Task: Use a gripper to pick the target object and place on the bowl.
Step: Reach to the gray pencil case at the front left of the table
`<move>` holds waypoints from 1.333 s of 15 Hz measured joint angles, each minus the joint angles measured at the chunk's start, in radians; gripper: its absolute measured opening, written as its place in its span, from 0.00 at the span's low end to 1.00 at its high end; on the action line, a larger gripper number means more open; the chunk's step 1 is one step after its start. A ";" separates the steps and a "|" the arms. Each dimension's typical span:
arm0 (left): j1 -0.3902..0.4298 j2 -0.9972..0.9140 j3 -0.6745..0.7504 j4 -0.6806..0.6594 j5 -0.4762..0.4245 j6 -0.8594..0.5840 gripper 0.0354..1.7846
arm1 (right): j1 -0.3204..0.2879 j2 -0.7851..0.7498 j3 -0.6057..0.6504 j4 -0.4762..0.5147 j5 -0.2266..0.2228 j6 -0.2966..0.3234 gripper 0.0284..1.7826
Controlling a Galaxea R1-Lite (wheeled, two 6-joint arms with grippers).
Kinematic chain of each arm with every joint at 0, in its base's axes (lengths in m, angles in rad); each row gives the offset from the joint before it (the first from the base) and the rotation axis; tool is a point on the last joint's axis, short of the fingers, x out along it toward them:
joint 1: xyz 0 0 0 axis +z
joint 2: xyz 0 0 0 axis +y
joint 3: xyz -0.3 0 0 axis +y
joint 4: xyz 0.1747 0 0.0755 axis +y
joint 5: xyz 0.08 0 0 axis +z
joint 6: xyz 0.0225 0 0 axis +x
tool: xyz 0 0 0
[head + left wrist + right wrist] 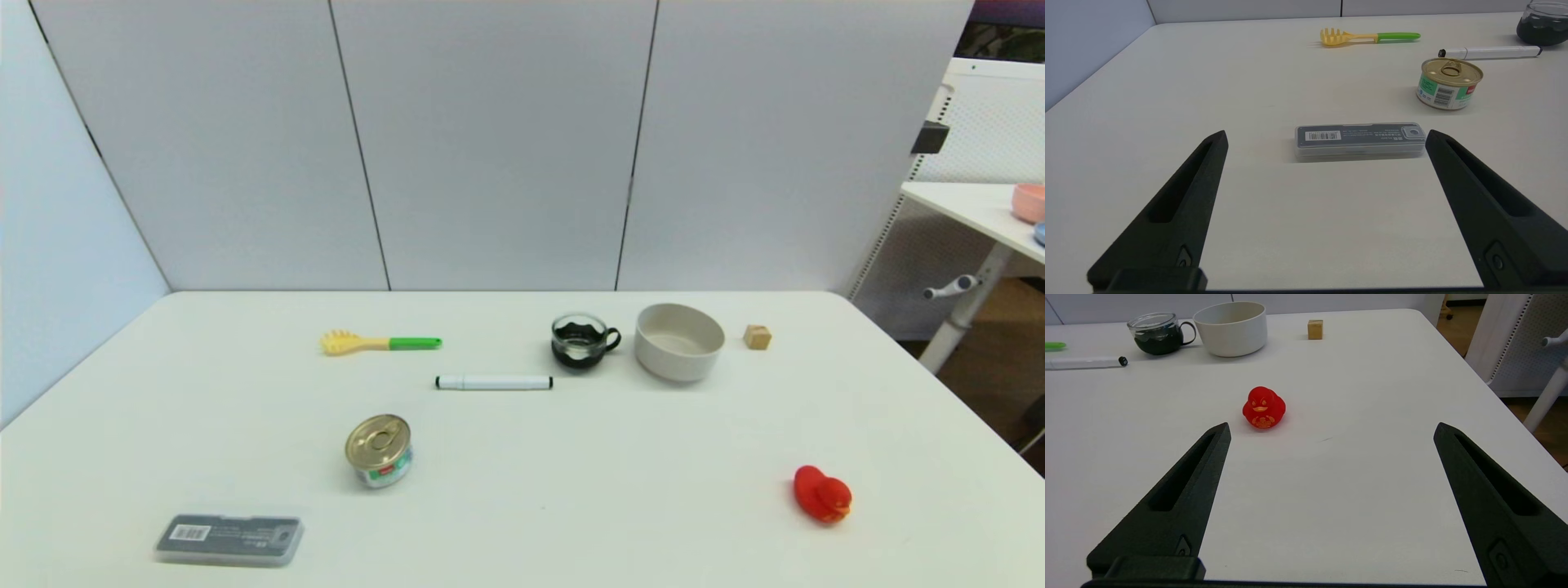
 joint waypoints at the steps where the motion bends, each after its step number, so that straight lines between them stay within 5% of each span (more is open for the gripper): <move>1: 0.000 0.000 0.000 0.000 0.000 0.000 0.96 | 0.000 0.000 0.000 0.000 0.000 0.000 0.96; 16: 0.000 0.017 -0.018 0.008 0.019 -0.024 0.96 | 0.000 0.000 0.000 0.000 0.000 0.000 0.96; 20: 0.000 0.198 -0.321 0.116 0.015 0.041 0.96 | 0.000 0.000 0.000 0.000 0.000 0.000 0.96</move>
